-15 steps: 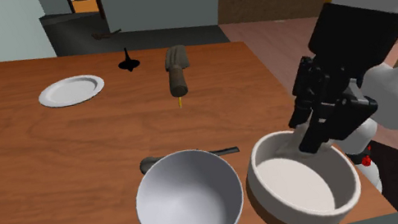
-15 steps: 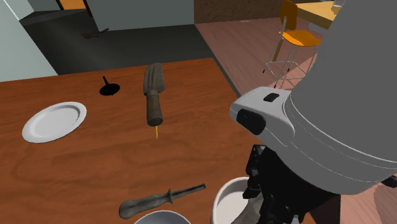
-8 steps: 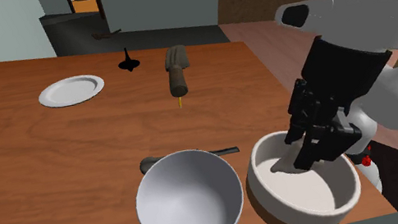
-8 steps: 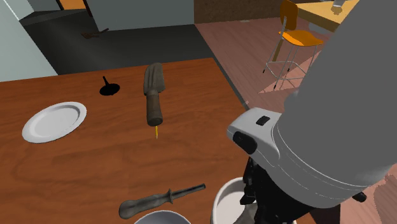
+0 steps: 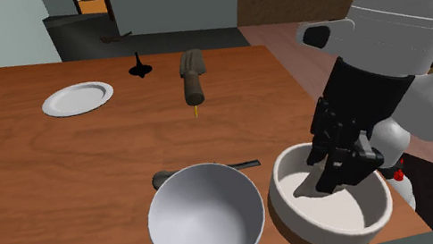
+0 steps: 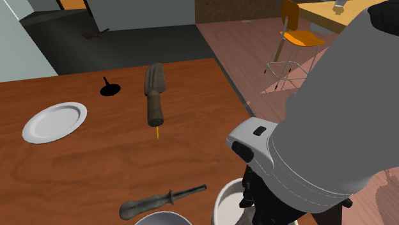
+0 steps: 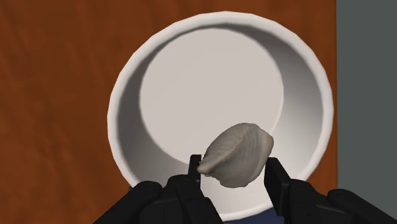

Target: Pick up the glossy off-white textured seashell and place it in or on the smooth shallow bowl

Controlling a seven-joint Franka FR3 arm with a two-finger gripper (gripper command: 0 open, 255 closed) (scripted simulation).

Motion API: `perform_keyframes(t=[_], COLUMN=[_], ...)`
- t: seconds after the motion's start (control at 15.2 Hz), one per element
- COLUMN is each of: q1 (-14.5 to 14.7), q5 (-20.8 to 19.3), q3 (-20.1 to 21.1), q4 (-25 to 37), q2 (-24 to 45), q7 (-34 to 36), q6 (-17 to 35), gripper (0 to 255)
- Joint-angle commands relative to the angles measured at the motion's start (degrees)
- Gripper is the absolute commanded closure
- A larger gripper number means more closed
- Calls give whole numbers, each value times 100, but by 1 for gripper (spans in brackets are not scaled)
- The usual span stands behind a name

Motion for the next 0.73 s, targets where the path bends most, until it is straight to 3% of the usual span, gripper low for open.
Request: perform_keyframes(t=[0.0,0.07,0.13,0.46,0.66], q1=[0,0,0,0,-38], q5=[1,1,1,1,-188], q3=[1,1,1,1,-245], q4=[-2,-2,-2,-2,483], q2=[0,0,0,0,-82], q7=[0,0,0,0,42], q6=[3,3,3,3,-577], gripper=[255,255,0,0,0])
